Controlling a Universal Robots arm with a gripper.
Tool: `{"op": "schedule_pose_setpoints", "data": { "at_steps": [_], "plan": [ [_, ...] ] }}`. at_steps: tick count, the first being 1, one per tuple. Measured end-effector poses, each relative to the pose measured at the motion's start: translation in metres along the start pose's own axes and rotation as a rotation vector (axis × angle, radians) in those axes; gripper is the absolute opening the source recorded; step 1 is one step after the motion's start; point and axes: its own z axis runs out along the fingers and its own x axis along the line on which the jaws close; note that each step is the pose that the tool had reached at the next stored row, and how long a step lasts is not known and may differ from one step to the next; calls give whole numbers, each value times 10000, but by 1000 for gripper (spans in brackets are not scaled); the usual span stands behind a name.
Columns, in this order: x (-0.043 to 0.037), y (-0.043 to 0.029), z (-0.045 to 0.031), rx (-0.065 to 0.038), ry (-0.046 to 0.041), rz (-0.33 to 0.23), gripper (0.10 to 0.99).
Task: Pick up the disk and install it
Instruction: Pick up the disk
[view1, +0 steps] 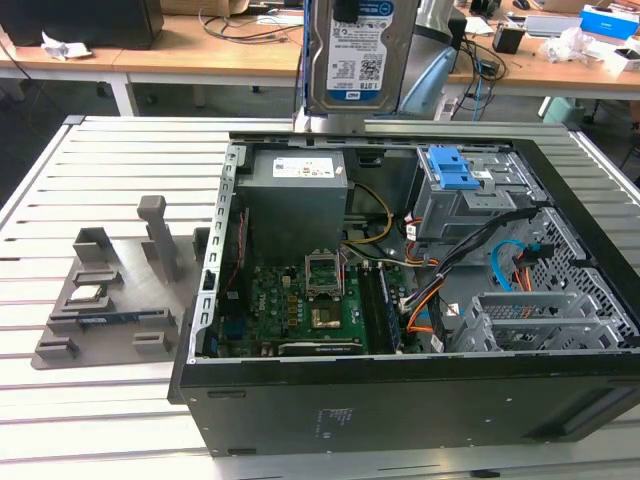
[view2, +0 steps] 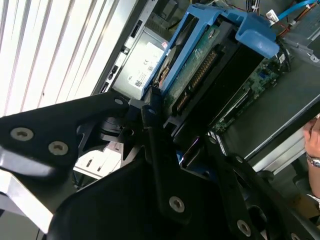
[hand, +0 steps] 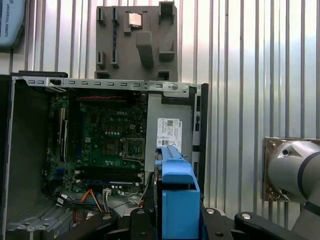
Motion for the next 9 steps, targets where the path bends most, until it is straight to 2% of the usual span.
{"op": "schedule_pose_setpoints", "data": {
  "at_steps": [1,2,6,9],
  "plan": [
    [2,-90,-4,0,1,-1,365],
    [4,-146,-7,0,1,-1,365],
    [75,-149,-4,0,4,0,365],
    [164,-147,-2,0,12,0,365]
  ]
}}
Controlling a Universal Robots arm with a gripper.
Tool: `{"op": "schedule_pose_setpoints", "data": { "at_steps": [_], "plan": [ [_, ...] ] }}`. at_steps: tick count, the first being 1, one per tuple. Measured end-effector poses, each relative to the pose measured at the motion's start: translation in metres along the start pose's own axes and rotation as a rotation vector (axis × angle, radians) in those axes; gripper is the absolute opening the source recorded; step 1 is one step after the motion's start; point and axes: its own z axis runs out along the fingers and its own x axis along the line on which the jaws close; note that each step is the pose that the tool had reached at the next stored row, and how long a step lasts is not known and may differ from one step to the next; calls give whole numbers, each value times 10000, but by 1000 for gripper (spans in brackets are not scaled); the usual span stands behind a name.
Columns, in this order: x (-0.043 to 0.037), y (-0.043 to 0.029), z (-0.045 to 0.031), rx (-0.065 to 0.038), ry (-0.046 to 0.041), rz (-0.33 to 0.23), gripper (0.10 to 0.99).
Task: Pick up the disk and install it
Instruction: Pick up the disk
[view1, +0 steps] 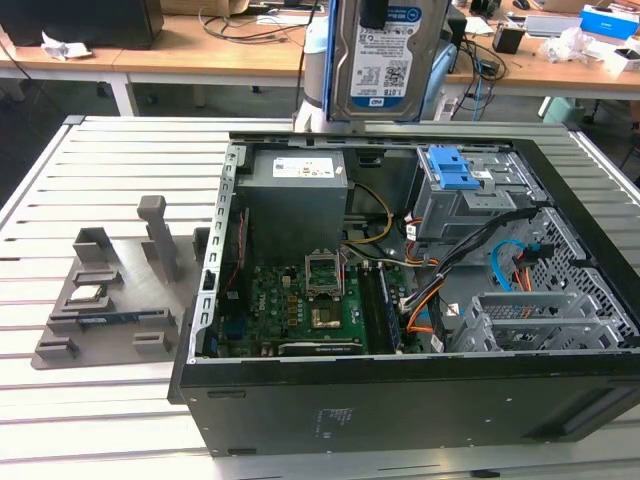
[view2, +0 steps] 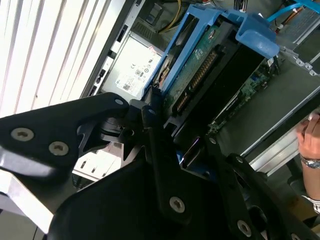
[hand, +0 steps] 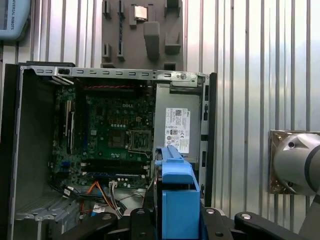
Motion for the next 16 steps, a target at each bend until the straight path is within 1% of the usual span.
{"op": "schedule_pose_setpoints", "data": {
  "at_steps": [4,6,7,9,12,16],
  "plan": [
    [61,1,2,0,7,0,365],
    [113,3,4,0,19,0,365],
    [127,3,5,0,29,2,365],
    [146,3,7,-2,46,2,365],
    [193,5,10,-1,49,3,365],
    [216,5,11,-1,75,3,365]
  ]
}}
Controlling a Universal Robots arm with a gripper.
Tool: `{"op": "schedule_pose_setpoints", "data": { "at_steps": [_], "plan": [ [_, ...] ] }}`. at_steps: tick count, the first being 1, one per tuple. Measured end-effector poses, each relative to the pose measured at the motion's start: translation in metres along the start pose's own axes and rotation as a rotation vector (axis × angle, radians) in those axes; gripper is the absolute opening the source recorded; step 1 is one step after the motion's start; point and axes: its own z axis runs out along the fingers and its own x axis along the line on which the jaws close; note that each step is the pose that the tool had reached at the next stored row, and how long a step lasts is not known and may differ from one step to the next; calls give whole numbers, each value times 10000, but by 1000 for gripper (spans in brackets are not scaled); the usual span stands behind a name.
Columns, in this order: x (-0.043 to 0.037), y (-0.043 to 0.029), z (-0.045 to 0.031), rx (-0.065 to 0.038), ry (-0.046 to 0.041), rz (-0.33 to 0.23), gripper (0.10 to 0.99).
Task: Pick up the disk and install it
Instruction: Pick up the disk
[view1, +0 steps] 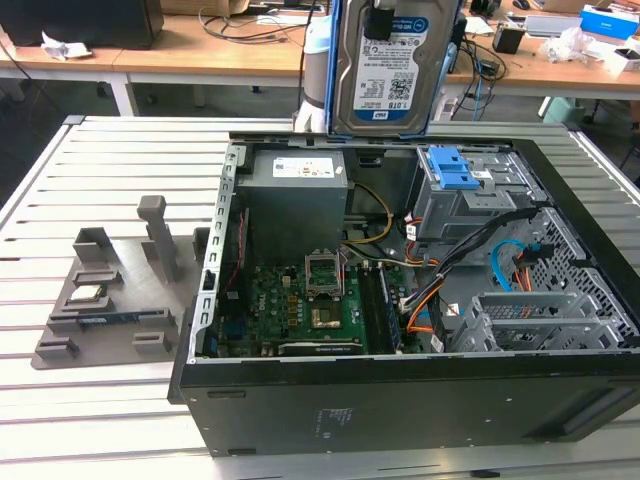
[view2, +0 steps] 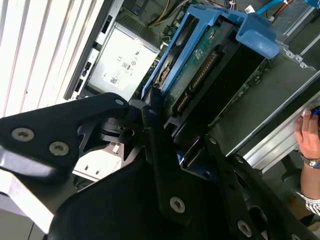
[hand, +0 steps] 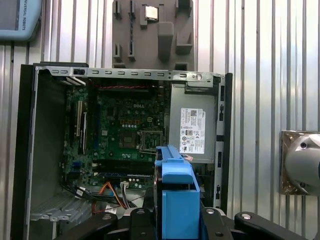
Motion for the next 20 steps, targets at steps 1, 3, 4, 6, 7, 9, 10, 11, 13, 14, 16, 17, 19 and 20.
{"op": "schedule_pose_setpoints", "data": {
  "at_steps": [1,3,4,6,7,9,10,11,13,14,16,17,19,20],
  "plan": [
    [1,0,0,-1,8,1,365],
    [4,0,-1,-2,26,1,365],
    [5,0,0,-2,37,2,365],
    [6,0,0,-2,56,2,365],
    [7,0,1,-2,68,2,365],
    [7,0,1,-3,86,3,365],
    [8,0,1,-3,93,4,365],
    [9,0,1,-3,96,5,365],
    [21,0,3,-2,96,4,365],
    [31,0,3,-2,97,5,365],
    [70,1,6,-3,97,5,365],
    [80,2,7,-2,96,4,365],
    [96,3,10,-4,99,5,365],
    [99,2,12,-4,134,8,365]
  ]
}}
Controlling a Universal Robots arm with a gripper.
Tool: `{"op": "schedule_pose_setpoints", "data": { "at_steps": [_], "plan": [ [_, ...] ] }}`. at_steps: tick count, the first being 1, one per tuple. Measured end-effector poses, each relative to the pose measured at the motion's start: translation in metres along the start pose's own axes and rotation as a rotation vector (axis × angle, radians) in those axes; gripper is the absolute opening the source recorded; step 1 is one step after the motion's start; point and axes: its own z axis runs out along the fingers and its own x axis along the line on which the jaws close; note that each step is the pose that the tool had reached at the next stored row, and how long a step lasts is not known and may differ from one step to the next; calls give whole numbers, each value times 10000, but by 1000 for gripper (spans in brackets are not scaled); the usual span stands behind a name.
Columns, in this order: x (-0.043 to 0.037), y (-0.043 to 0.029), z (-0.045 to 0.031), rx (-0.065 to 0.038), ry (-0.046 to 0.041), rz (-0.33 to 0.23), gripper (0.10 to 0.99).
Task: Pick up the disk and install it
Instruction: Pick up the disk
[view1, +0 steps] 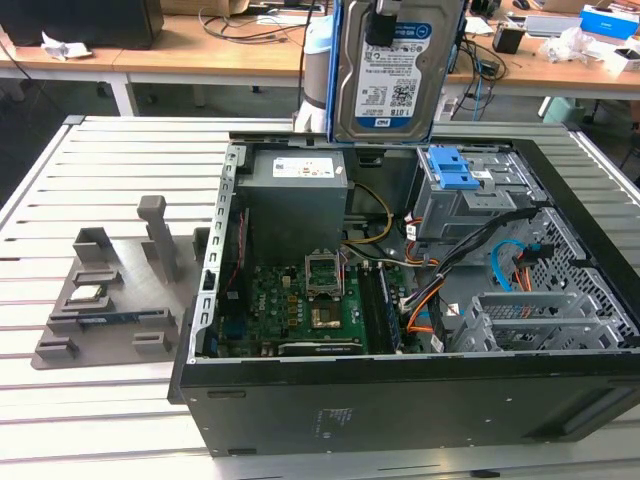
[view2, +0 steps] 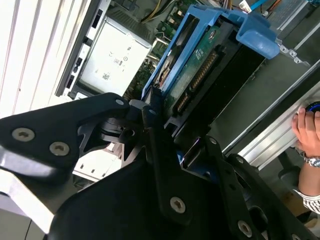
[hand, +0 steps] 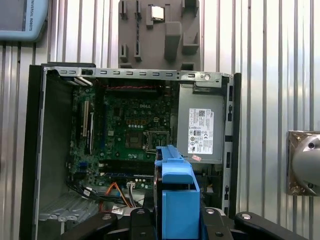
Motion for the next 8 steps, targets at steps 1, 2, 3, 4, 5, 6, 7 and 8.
{"op": "schedule_pose_setpoints", "data": {
  "at_steps": [1,2,3,4,5,6,7,8],
  "plan": [
    [5,0,2,-2,31,0,365],
    [11,0,4,-2,66,1,365],
    [16,0,6,-2,85,3,365],
    [22,0,7,-2,106,3,365],
    [24,0,7,-3,119,4,365],
    [28,0,7,-3,125,5,365],
    [34,0,8,-2,133,5,365],
    [37,0,9,-3,135,5,365]
  ]
}}
